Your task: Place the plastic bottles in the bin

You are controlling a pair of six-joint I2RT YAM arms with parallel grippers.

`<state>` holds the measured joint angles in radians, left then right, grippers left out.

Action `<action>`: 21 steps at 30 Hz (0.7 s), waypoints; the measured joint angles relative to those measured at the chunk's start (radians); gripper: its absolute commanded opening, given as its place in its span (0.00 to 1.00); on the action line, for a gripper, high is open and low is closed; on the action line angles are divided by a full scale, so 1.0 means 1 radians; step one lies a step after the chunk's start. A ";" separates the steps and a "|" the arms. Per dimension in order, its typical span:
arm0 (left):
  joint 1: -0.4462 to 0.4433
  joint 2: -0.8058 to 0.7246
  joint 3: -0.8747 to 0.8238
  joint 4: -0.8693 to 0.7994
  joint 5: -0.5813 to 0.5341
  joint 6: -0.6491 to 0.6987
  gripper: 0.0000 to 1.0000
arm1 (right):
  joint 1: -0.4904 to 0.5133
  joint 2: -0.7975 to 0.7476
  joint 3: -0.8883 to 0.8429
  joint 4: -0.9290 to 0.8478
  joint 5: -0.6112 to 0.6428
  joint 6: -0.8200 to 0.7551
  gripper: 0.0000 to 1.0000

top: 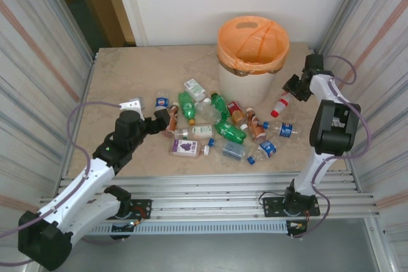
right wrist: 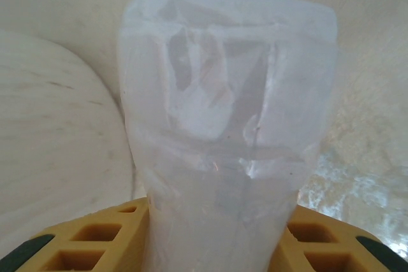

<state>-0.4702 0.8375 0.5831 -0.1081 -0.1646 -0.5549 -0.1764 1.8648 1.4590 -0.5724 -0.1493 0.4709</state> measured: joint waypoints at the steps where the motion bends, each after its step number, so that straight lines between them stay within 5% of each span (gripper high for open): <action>1: 0.000 -0.001 0.000 0.000 0.000 0.000 0.99 | -0.002 -0.025 -0.003 0.005 0.004 0.000 0.40; 21: 0.017 -0.009 -0.003 0.002 0.000 0.000 0.99 | 0.018 -0.444 0.112 -0.034 0.124 -0.015 0.39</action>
<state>-0.4534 0.8284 0.5800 -0.1062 -0.1646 -0.5549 -0.1581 1.4204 1.5707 -0.6067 -0.0254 0.4557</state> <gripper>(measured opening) 0.986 0.396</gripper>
